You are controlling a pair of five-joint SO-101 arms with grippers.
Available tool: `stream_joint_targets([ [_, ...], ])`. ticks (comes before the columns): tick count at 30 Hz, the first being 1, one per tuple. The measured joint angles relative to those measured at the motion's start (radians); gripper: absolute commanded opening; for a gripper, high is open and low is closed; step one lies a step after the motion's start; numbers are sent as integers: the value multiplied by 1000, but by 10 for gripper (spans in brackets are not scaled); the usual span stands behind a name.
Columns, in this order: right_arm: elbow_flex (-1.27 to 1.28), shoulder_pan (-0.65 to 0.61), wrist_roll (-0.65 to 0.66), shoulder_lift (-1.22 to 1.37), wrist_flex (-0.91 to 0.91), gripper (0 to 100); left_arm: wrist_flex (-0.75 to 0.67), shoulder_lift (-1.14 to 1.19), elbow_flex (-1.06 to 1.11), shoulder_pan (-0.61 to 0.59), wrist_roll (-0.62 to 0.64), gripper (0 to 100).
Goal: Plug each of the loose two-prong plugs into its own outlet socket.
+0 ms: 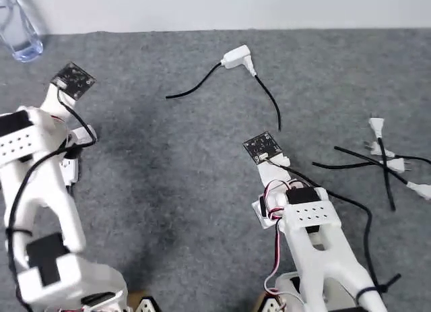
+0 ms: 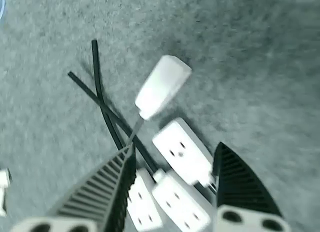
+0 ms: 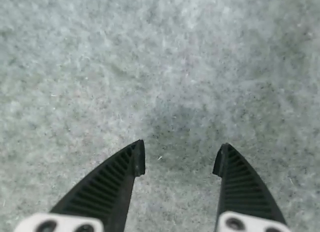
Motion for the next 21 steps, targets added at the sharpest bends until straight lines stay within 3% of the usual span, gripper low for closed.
stream_joint_targets([
  [10,41,-5,0,0,-72,226,-278,226,-20,12,-173,236],
  [21,41,-5,0,0,-103,226,-319,534,-311,18,-178,236],
])
